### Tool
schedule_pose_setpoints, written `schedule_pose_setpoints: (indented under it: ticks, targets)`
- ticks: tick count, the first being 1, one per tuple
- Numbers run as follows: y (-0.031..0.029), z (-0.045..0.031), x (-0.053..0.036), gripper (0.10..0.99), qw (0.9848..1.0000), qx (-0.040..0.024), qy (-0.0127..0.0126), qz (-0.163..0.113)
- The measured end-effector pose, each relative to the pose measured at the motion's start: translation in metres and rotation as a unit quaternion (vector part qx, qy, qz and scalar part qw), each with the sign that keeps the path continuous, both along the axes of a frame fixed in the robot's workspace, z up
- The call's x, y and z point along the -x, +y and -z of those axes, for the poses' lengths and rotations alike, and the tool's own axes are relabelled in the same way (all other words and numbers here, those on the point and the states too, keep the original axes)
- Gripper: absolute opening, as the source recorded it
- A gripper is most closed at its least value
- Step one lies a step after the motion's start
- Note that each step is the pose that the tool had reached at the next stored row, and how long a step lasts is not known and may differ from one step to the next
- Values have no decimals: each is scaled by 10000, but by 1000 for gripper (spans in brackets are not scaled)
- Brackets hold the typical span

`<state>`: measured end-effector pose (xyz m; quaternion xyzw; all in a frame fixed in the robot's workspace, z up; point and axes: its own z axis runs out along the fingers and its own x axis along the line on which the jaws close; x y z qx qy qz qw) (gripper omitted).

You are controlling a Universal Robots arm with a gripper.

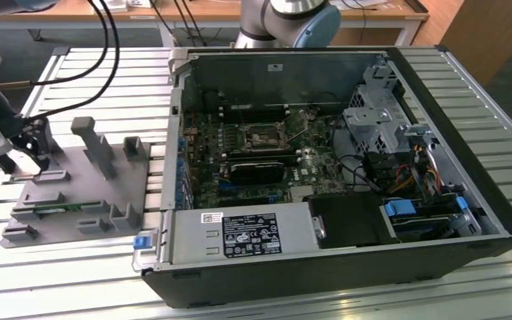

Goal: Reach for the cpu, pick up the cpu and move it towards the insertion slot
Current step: 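Pick up the cpu and move it towards the insertion slot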

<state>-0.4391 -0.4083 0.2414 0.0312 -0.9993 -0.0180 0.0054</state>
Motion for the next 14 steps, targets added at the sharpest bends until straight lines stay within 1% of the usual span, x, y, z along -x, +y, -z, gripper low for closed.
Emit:
schedule_pose_setpoints:
  ticks: [6, 14]
  targets:
    - [0, -75, 0, 541, 10000, 0, 0, 0]
    - [0, -147, 0, 541, 10000, 0, 0, 0]
